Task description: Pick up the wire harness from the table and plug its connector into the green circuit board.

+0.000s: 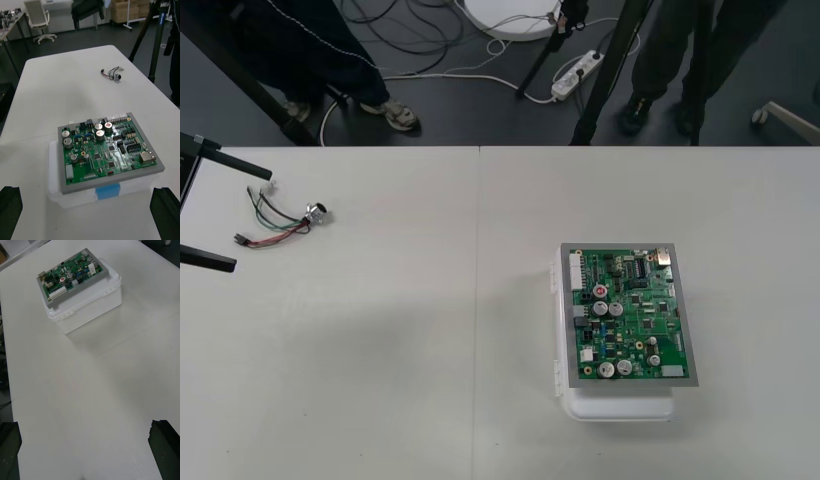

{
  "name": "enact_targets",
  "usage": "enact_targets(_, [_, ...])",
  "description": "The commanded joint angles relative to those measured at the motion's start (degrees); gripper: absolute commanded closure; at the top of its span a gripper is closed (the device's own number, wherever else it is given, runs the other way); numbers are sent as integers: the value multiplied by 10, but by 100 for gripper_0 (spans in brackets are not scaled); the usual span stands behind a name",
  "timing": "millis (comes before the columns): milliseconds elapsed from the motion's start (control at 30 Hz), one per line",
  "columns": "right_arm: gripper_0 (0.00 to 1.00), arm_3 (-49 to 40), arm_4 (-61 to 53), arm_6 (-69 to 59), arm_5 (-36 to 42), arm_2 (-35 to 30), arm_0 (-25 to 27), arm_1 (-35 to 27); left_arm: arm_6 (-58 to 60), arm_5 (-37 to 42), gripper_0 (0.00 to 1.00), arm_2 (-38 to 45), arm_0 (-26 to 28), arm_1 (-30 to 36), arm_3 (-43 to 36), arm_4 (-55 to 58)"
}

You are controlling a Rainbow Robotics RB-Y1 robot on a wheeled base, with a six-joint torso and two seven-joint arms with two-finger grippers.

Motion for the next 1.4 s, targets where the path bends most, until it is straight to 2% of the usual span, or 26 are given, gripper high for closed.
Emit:
enact_targets(33, [0, 25, -35, 68, 13, 40, -1, 3, -55, -24, 0, -64, -73, 25, 40, -3])
enact_targets(200, [0, 47, -61, 119, 21, 73, -13, -9, -125, -24, 0, -102, -114, 27, 67, -18])
enact_targets(400, [0, 81, -165, 201, 28, 195, -51, -56, -237, -24, 0, -107, -157, 35, 55, -74])
enact_targets(467, [0, 88, -172, 217, 28, 209, -59, -59, -258, -24, 0, -107, -164, 37, 51, -85])
enact_targets(667, [0, 95, -173, 289, 28, 237, -80, -59, -366, -24, 0, -107, -195, 49, 5, -147])
enact_targets(900, [0, 106, -200, 346, 25, 298, -115, -59, -476, -24, 0, -109, -197, 51, -61, -216])
enact_targets(1067, [0, 138, -226, 359, 5, 361, -164, -59, -568, -6, 0, -136, -197, 52, -66, -220])
enact_targets(1400, [0, 219, -252, 346, -59, 469, -275, -59, -759, 41, 0, -195, -211, 52, -22, -208])
